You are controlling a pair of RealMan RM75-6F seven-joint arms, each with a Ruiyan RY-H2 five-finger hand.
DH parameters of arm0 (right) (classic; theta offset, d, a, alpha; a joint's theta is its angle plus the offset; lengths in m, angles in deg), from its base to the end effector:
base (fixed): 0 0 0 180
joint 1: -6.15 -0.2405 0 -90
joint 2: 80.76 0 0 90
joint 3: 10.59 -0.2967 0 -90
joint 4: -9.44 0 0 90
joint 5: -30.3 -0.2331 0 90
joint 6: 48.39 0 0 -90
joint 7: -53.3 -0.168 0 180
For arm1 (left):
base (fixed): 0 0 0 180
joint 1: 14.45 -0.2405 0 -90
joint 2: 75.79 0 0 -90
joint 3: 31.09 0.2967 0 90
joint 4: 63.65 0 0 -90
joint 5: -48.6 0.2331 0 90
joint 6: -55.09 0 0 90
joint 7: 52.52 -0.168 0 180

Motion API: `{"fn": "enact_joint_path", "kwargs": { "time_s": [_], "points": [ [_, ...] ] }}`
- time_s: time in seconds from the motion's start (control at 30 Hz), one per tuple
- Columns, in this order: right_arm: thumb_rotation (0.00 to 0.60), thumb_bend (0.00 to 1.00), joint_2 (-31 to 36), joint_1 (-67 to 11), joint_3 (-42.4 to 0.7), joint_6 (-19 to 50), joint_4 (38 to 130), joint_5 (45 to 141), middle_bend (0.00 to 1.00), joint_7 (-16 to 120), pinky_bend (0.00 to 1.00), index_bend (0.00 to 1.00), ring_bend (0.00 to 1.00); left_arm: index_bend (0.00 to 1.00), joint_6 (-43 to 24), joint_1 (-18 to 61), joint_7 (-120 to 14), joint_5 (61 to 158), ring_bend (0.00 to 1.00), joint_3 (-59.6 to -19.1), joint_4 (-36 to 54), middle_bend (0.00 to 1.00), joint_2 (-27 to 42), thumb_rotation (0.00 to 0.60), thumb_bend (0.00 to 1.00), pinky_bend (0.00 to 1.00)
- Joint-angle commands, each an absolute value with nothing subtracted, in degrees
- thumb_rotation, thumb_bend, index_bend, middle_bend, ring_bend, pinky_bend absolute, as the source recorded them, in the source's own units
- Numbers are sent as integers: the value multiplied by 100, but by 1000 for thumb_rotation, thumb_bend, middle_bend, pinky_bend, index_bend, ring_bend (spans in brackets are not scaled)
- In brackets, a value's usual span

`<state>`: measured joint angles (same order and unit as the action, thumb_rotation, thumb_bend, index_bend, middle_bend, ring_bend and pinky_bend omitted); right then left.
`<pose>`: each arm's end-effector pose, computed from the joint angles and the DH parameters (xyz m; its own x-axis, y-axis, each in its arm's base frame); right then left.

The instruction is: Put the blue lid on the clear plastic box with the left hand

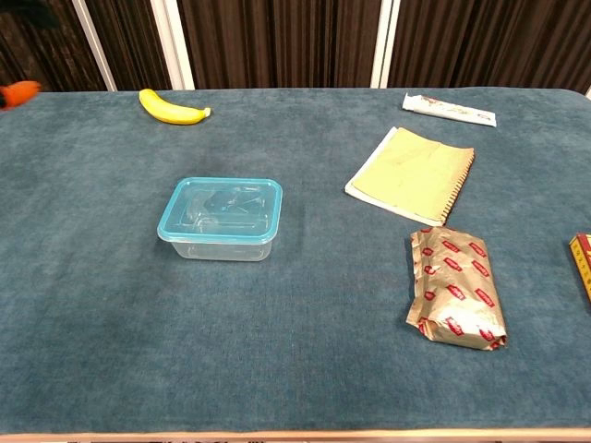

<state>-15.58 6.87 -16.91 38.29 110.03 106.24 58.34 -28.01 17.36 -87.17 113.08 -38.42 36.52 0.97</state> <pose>-0.3627 -0.1843 0.1573 0.3149 0.0283 0.9487 -0.9241 0.2372 0.2997 -0.2175 0.3499 0.0802 0.5584 -0.0895 0.8248 0.8184 -0.1030 -0.5653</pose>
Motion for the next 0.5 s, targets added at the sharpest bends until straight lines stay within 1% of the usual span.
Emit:
{"fn": "enact_joint_path", "kwargs": {
  "time_s": [0.03,0.17,0.23,0.27,0.5],
  "points": [
    [600,268,-1552,692,-1684,3861,10986,10669,0,5852,0,37,0,190,-3236,1067,-7710,11993,0,-3342,3712,161,-318,600,373,0],
    [600,268,-1549,695,-1664,3903,10958,10761,0,5870,0,37,0,190,-3485,559,-6830,12377,0,-2966,3575,158,-447,600,364,0],
    [600,268,-1563,690,-1624,3910,10941,10873,0,5874,0,36,0,190,-3632,163,-6264,12462,0,-2708,3423,158,-470,600,363,0],
    [600,268,-1575,690,-1607,3911,10932,10915,0,5862,0,35,0,190,-3693,59,-6107,12539,0,-2657,3344,157,-468,600,363,0],
    [600,268,-1593,686,-1578,3926,10896,11023,0,5848,0,35,0,183,-3678,-208,-5702,12592,0,-2664,3127,155,-490,600,363,0]
  ]
}}
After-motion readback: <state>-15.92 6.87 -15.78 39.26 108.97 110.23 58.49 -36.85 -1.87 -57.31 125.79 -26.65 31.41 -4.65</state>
